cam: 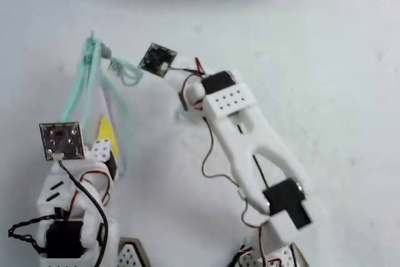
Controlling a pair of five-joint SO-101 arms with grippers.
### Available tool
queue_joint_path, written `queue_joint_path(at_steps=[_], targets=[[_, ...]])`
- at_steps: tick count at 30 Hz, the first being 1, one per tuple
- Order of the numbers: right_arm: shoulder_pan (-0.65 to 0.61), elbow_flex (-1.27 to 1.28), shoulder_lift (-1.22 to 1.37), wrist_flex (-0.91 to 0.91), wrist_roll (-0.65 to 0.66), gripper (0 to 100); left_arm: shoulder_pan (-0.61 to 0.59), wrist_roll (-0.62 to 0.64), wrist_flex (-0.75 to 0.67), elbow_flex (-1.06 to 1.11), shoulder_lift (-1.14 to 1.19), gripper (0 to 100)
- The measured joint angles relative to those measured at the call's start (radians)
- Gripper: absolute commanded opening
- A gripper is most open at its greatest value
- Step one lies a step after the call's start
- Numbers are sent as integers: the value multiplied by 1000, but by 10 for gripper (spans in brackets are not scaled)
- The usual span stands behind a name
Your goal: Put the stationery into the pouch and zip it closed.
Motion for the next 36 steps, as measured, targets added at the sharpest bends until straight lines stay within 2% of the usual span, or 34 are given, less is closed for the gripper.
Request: queue_joint_path(at_steps=[10, 23, 25, 29, 32, 36], targets=[[8, -71, 239, 51, 155, 218, 0, 0, 0, 0, 0, 23], [17, -81, 350, -40, 164, 217, 0, 0, 0, 0, 0, 23], [17, -94, 365, -48, 164, 185, 0, 0, 0, 0, 0, 23], [20, -124, 390, -49, 166, 17, 0, 0, 0, 0, 0, 23], [31, -150, 391, -52, 164, 38, 0, 0, 0, 0, 0, 23], [49, -157, 381, -37, 164, 18, 0, 0, 0, 0, 0, 23]])
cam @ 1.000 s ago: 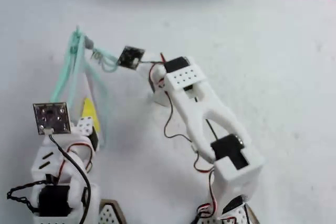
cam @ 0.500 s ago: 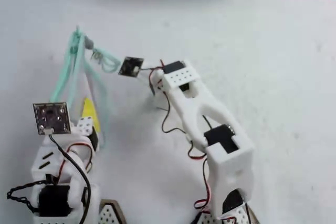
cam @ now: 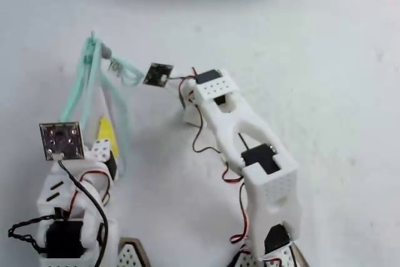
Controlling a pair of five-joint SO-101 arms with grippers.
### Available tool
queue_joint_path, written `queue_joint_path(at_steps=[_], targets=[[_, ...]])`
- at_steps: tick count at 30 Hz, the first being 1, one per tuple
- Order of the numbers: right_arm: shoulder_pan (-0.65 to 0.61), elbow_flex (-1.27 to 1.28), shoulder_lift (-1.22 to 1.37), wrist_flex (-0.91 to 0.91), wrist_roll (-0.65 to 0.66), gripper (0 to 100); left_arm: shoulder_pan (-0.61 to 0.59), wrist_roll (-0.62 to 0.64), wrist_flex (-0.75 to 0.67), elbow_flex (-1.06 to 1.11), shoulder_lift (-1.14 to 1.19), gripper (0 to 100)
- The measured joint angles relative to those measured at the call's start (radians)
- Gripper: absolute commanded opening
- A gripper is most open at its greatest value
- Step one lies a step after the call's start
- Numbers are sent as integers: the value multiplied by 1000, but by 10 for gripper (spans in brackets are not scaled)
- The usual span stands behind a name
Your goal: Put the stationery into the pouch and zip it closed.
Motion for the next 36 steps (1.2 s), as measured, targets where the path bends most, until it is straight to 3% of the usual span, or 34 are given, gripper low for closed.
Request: queue_joint_path(at_steps=[12, 19, 23, 36], targets=[[141, 0, -430, 273, 0, 17, 186, -2, 0, -61, 0, 24], [135, 3, -844, 330, -3, 17, 385, -28, 0, -60, 0, 24], [97, 69, -1068, 330, -81, 16, 471, -34, -38, -21, 0, 23], [72, 183, -1540, 324, -281, 16, 531, -34, -91, 25, 0, 23]])
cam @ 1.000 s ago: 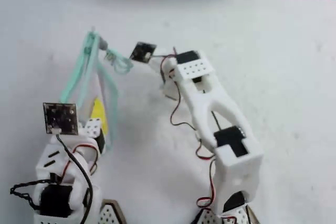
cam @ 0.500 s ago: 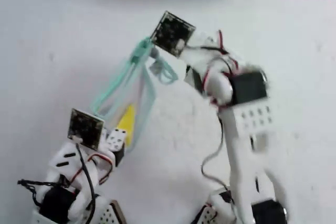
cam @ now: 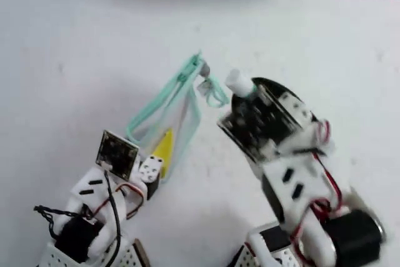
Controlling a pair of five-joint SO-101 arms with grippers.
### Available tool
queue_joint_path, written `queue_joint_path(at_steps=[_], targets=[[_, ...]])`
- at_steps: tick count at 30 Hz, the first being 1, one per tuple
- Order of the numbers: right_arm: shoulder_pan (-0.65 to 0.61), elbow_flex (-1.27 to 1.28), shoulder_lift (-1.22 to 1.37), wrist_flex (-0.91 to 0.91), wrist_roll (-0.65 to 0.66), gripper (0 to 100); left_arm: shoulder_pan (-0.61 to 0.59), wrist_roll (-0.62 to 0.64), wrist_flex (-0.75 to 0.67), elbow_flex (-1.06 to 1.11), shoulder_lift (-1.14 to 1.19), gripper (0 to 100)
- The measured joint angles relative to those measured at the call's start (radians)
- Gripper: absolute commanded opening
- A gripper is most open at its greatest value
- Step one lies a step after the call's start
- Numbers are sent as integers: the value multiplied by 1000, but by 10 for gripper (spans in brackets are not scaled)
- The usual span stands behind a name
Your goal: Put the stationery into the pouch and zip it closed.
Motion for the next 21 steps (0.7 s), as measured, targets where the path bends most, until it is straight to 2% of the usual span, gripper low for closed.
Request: queue_joint_path(at_steps=[8, 21], targets=[[-18, 5, -133, 0, -141, 16, 0, 0, 0, 31, 0, 24], [-371, 5, -178, -12, -164, 16, 6, 0, 0, 46, 2, 24]])
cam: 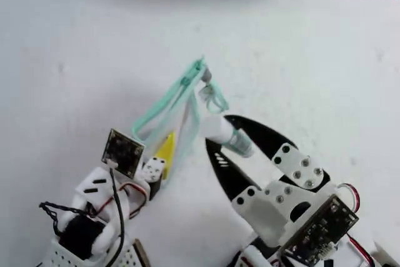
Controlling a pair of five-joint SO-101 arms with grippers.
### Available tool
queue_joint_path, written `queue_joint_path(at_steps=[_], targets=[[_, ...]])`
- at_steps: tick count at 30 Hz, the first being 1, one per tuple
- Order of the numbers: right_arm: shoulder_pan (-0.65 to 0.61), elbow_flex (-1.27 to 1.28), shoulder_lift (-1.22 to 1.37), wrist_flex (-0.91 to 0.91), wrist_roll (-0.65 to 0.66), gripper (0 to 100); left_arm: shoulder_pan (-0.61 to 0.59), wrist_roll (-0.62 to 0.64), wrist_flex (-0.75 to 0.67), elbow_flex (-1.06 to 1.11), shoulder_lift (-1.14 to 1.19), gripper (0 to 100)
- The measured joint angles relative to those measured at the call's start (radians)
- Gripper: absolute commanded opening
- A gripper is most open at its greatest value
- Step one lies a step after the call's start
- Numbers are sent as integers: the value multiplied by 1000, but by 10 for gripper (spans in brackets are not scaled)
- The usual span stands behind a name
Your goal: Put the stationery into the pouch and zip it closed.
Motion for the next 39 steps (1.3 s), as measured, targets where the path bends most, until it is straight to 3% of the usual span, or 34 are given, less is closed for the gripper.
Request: queue_joint_path(at_steps=[16, 22, 30, 34, 39], targets=[[-84, 97, 0, 28, -2, 16, 0, 0, 0, 0, 0, 24], [-169, 101, -35, 78, 103, 16, 0, 0, 0, 0, 0, 24], [-178, 101, -46, 78, 118, 16, 0, -75, 8, 0, 0, 196], [-178, 126, -46, -15, 118, 16, 0, -57, 44, -2, -2, 199], [-178, 232, -40, -267, 118, 16, 0, -54, 44, -2, -2, 199]])
